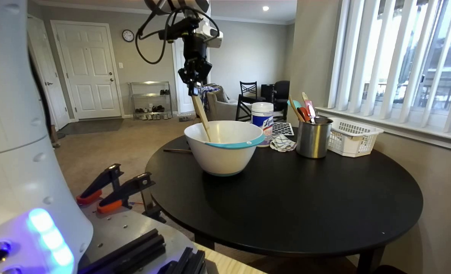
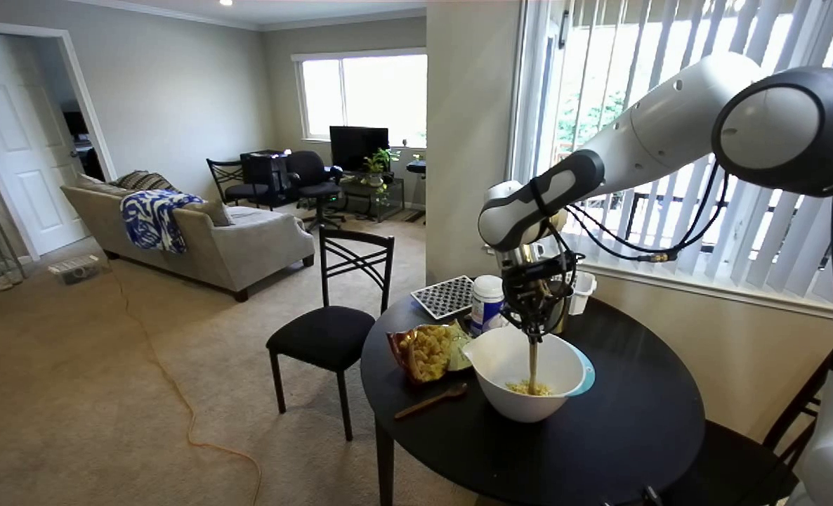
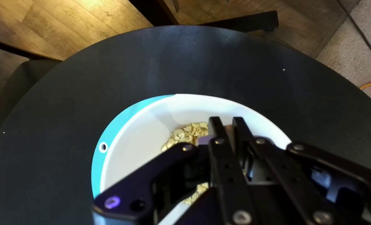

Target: Stir the contents in the big white bowl

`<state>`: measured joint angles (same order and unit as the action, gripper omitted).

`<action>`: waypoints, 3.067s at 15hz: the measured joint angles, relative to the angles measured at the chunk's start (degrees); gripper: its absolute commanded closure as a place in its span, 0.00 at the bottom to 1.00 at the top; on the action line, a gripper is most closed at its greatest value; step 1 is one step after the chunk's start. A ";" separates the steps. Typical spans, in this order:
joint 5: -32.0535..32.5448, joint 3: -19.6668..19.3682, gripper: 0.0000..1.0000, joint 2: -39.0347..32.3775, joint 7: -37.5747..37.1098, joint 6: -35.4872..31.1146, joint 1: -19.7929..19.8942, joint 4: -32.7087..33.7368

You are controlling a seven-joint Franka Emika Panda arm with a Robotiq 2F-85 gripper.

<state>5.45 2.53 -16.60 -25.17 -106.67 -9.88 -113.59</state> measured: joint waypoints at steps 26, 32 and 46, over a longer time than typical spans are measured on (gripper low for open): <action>-1.08 1.41 0.95 -2.85 -2.22 -15.56 -2.54 1.24; -2.02 1.51 0.95 -2.86 4.42 -6.19 -1.61 1.39; 8.61 1.55 0.95 -3.38 4.76 9.41 -3.47 4.05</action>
<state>14.07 4.08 -19.97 -20.42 -97.26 -13.35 -109.54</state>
